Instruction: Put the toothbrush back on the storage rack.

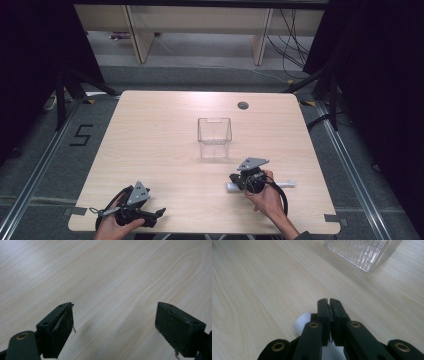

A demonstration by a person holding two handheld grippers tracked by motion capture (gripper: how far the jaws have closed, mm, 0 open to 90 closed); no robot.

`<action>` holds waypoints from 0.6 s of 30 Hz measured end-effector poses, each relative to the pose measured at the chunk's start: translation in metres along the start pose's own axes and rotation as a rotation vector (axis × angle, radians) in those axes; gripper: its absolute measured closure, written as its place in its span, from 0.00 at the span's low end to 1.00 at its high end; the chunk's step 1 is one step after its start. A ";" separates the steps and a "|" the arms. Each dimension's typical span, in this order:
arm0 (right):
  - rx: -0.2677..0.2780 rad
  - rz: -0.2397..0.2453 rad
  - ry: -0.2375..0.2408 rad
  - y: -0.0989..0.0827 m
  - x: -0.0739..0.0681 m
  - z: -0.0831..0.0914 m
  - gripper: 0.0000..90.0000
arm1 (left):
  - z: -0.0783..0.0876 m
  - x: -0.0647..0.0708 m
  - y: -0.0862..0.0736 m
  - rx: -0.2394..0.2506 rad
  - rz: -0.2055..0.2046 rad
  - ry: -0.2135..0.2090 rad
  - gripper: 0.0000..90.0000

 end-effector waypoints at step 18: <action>-0.041 0.025 0.036 -0.005 -0.010 0.007 0.97 | 0.001 0.000 0.001 0.000 -0.003 -0.003 0.17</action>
Point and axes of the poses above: each handheld gripper's, and its own axes: z roughly backward along the jaws, y roughly out of its top, x roughly to its right, the point moved 2 cm from there along -z, roughly forward along the jaws, and after that the axes turned 13 degrees about x, right-handed, at the moved point
